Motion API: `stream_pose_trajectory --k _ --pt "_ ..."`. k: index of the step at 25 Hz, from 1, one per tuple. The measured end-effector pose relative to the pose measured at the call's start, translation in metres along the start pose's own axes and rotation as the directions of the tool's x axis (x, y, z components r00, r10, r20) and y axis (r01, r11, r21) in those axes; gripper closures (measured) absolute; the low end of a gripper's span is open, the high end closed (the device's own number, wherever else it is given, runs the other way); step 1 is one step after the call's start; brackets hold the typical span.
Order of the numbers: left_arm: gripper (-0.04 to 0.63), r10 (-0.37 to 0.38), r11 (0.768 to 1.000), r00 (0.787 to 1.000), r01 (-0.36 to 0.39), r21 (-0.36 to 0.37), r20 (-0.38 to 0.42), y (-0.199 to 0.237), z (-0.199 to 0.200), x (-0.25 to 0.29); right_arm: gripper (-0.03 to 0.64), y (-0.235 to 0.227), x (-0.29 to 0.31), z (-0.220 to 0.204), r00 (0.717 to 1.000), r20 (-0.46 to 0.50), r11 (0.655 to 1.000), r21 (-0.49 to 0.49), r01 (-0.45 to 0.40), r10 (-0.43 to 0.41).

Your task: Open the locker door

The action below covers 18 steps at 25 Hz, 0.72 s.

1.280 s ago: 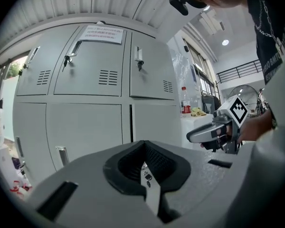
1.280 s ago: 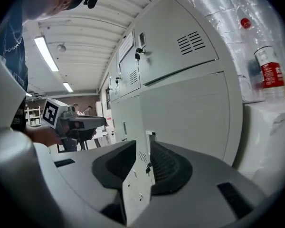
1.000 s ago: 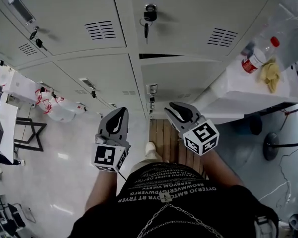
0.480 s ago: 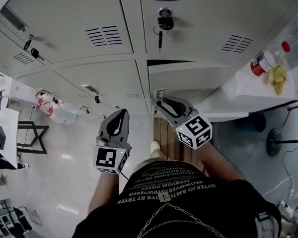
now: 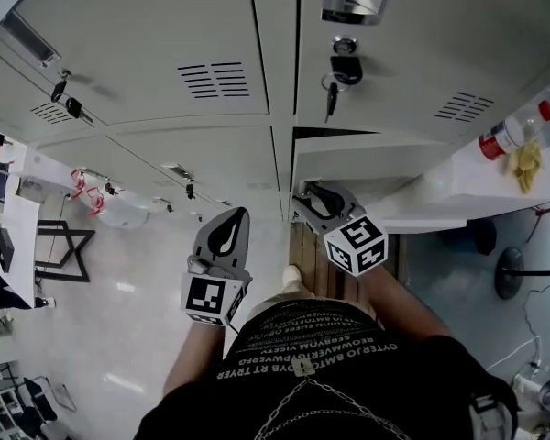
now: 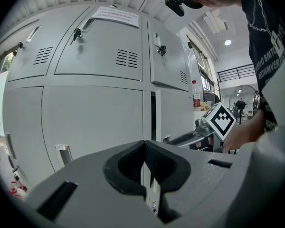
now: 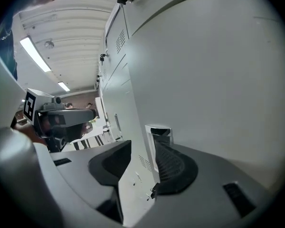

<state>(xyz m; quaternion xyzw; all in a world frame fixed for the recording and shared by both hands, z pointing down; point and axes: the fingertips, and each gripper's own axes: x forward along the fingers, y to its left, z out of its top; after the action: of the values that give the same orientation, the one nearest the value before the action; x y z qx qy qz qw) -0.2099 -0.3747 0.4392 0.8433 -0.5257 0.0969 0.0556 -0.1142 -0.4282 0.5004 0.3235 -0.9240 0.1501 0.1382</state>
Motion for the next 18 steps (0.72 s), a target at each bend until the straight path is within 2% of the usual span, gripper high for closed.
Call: stream_pose_trajectory --k 10,18 --pt "0.598 -0.013 1.000 1.000 0.013 0.005 -0.001 0.000 0.001 0.007 0.454 -0.005 0.009 0.001 1.000 -0.005 1.000 0.006 -0.009 0.009" --pt "0.598 -0.021 1.000 0.999 0.020 0.013 0.026 -0.014 0.011 0.002 0.449 0.011 -0.010 -0.008 0.999 -0.014 0.999 0.011 -0.041 0.041"
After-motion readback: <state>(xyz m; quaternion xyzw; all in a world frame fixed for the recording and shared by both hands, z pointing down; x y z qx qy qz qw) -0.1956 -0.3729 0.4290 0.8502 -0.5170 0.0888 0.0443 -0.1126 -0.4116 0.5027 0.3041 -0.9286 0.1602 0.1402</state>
